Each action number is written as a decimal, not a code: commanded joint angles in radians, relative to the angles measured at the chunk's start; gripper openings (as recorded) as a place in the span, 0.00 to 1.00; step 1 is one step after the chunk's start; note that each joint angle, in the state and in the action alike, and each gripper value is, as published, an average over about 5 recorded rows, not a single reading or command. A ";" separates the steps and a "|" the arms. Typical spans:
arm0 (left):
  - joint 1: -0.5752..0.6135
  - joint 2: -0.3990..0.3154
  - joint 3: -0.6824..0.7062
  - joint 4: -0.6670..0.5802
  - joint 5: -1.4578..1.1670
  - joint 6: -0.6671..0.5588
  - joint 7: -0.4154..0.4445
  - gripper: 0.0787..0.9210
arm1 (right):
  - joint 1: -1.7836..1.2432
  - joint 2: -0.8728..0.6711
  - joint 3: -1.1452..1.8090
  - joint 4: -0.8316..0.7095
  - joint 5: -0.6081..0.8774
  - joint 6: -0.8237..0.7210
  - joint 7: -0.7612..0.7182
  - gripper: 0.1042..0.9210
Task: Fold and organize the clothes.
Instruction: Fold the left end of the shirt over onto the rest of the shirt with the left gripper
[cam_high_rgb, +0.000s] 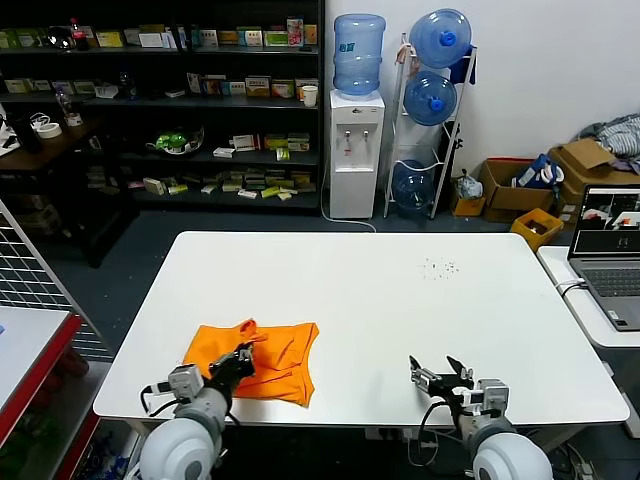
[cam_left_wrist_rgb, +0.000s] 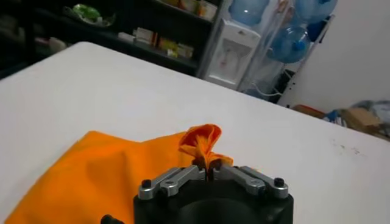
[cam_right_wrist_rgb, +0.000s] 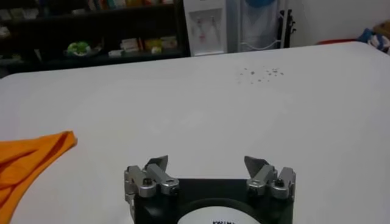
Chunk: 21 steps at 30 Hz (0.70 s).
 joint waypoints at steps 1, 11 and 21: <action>-0.110 -0.105 0.130 0.033 0.012 0.033 -0.049 0.05 | 0.001 0.007 0.001 -0.005 -0.002 0.000 0.000 0.88; -0.105 -0.149 0.138 0.057 0.037 0.022 -0.030 0.08 | 0.010 0.005 -0.006 -0.012 0.000 -0.001 0.000 0.88; -0.076 -0.136 0.049 0.000 -0.015 0.003 -0.003 0.40 | 0.015 0.010 -0.015 -0.018 -0.002 0.001 -0.002 0.88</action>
